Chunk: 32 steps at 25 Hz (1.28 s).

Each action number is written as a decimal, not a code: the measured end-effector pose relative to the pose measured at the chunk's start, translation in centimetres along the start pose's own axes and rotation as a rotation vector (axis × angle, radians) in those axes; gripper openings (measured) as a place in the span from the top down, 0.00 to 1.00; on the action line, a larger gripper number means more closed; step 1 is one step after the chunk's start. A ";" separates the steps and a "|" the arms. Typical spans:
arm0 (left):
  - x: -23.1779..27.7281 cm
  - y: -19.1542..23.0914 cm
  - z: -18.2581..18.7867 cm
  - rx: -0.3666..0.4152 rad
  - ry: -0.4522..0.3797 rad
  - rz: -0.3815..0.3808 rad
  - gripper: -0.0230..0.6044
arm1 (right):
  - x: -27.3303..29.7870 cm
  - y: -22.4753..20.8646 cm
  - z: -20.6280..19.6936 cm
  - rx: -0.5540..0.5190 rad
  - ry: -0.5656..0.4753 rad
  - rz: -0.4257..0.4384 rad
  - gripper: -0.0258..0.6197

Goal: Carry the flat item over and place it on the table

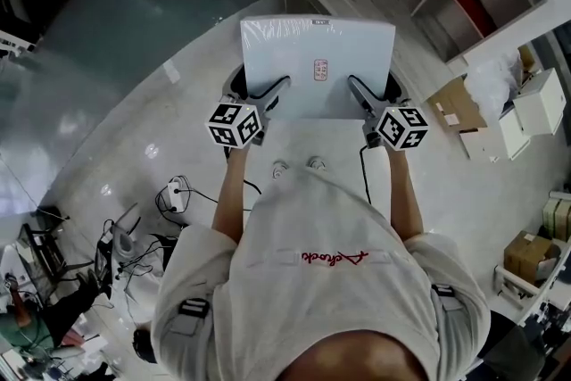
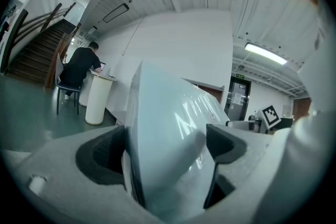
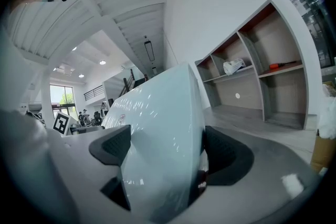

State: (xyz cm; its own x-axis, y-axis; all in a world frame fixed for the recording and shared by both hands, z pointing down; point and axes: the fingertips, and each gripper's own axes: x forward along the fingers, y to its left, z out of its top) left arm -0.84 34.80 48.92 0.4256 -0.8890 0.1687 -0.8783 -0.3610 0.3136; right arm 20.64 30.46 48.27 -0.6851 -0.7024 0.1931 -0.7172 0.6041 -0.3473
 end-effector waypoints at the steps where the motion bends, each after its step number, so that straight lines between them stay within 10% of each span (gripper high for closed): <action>1: 0.1 -0.2 -0.1 0.001 -0.001 0.001 0.18 | -0.1 -0.2 0.0 -0.002 -0.001 0.001 0.27; 32: 5.4 1.6 -0.3 -0.034 -0.011 0.121 0.18 | 5.7 -5.6 1.3 -0.001 0.064 0.108 0.27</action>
State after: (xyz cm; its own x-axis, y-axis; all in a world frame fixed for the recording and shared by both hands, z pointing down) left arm 0.12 29.51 50.56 0.3145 -0.9286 0.1968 -0.9150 -0.2414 0.3233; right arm 20.92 22.55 50.15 -0.7653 -0.6075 0.2127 -0.6387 0.6757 -0.3680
